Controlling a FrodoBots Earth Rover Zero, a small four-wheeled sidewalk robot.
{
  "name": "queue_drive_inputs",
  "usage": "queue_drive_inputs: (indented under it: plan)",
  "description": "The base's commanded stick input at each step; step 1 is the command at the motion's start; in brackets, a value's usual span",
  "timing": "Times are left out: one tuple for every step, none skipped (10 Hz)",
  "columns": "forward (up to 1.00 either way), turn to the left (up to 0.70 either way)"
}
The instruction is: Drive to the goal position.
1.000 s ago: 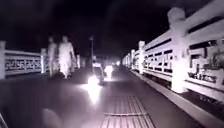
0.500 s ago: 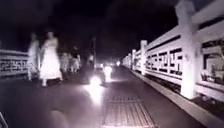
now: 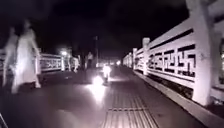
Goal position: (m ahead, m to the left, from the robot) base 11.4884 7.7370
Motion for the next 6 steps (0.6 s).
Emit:
queue_drive_inputs:
  plan:
    - [0.45, -0.27]
    - [0.45, -0.27]
    - [0.45, -0.27]
    - [0.45, -0.15]
    - [0.45, 0.00]
    - [0.45, 0.00]
